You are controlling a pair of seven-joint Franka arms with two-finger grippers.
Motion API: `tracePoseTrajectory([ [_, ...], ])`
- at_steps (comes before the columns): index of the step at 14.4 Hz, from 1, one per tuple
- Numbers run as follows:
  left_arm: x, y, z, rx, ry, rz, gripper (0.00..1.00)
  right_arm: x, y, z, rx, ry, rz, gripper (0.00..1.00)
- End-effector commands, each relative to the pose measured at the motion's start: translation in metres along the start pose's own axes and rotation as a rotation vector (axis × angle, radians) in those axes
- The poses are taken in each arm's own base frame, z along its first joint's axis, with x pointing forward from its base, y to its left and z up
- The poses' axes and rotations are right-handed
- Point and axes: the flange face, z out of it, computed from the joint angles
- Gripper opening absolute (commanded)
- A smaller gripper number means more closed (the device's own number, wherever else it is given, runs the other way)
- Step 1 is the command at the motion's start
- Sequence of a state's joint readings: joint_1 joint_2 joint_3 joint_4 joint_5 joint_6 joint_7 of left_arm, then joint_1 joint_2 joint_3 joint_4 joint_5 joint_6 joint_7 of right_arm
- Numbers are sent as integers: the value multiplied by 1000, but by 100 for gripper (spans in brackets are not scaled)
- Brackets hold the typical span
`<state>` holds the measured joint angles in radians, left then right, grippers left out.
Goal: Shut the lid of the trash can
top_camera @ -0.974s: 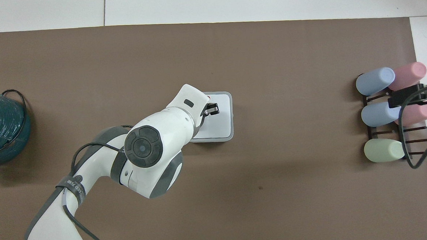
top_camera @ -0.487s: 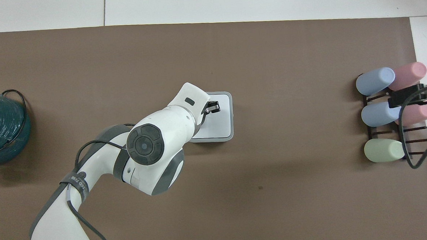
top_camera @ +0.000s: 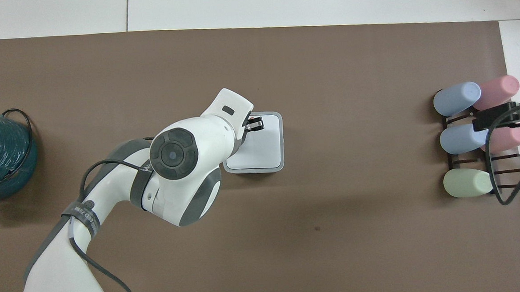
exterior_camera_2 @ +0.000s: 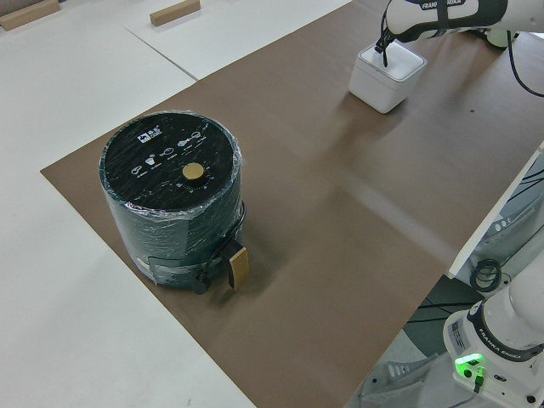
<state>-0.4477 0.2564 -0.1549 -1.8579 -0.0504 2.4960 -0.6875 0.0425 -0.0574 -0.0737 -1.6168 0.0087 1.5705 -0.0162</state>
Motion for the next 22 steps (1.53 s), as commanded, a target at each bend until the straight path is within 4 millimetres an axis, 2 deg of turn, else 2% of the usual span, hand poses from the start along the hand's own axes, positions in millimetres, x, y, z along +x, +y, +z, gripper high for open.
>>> tracePoseTrajectory([
  [1, 40, -9, -29, 44, -45, -34, 11, -6, 0, -2, -4, -8, 6, 100],
  [3, 61, -24, -59, 80, -74, -56, 12, -6, 0, -2, -4, -8, 6, 100],
  [5, 78, -42, -86, 134, -133, -42, 20, -6, 0, -2, -4, -8, 6, 100],
  [8, 101, -89, -138, 177, -198, 53, 21, -6, -1, -2, -4, -8, 5, 100],
  [10, 108, -127, -175, 198, -211, 60, 21, -6, -1, -2, -4, -8, 5, 100],
  [12, 110, -161, -202, 214, -253, 101, 24, -6, -1, -2, -4, -8, 5, 100],
  [13, 108, -175, -213, 223, -278, 121, 27, -6, -1, -2, -4, -8, 5, 100],
  [15, 107, -201, -224, 237, -330, 138, 31, -6, -1, -2, -4, -8, 5, 100],
  [16, 107, -212, -229, 247, -346, 123, 39, -6, -1, -2, -4, -8, 5, 100],
  [17, 104, -214, -235, 251, -350, 117, 50, -6, 0, -2, -4, -8, 6, 100],
  [18, 102, -216, -238, 258, -350, 115, 80, -6, 0, -2, -4, -8, 6, 100],
  [19, 99, -217, -237, 261, -355, 116, 100, -6, -1, -2, -4, -8, 5, 100],
  [22, 99, -218, -240, 261, -348, 115, 100, -6, -1, -2, -4, -8, 5, 100],
])
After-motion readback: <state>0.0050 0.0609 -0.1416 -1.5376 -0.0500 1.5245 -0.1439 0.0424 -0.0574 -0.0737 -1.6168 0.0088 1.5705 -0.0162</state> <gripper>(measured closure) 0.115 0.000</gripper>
